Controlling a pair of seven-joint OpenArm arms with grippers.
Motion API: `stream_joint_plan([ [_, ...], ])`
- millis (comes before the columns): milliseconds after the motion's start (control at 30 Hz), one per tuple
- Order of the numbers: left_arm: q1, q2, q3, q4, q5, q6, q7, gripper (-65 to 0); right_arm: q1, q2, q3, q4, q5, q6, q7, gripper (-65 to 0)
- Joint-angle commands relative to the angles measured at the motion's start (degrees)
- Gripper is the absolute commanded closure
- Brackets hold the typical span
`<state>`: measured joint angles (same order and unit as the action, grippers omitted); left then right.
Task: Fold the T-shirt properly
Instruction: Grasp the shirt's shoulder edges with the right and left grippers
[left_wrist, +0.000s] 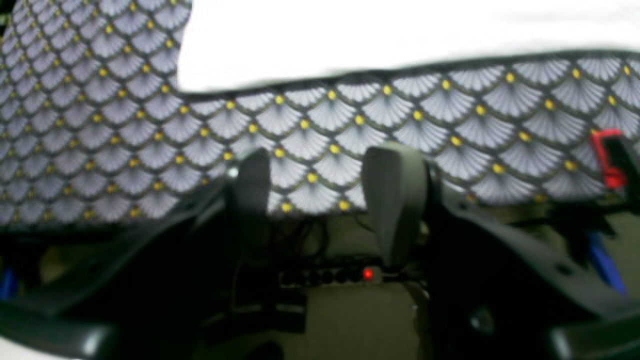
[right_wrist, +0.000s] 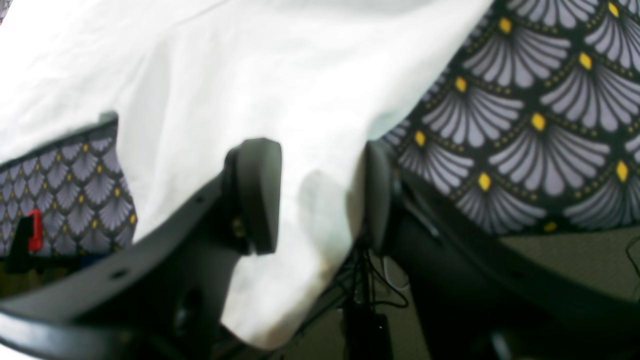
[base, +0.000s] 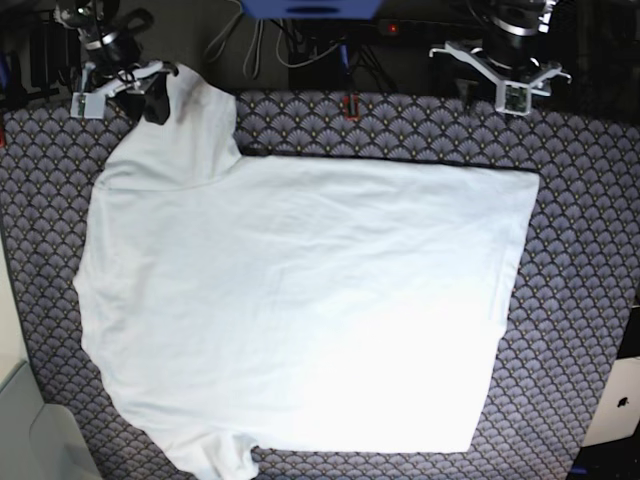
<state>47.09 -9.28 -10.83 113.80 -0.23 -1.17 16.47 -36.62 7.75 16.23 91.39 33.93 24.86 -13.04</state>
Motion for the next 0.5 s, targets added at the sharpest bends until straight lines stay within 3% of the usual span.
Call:
stream_joint_plan([
  [0, 0.2, 0.4, -0.7, 1.0, 0.2, 0.6, -1.3, -32.9, -1.2, 0.2, 0.0, 0.3, -0.3, 0.3, -1.8, -27.3],
  [300, -3.5, 2.6, -3.9, 0.5, 0.2, 0.5, -0.7, -33.0, -1.5, 0.1, -3.8, 0.2, -0.4, 0.3, -1.8, -27.2],
  [467, -7.1, 2.6, -3.8, 0.5, 0.2, 0.5, 7.4, -33.0, -1.0, 0.2, -5.3, 0.2, -0.4, 0.3, -1.8, -24.0],
])
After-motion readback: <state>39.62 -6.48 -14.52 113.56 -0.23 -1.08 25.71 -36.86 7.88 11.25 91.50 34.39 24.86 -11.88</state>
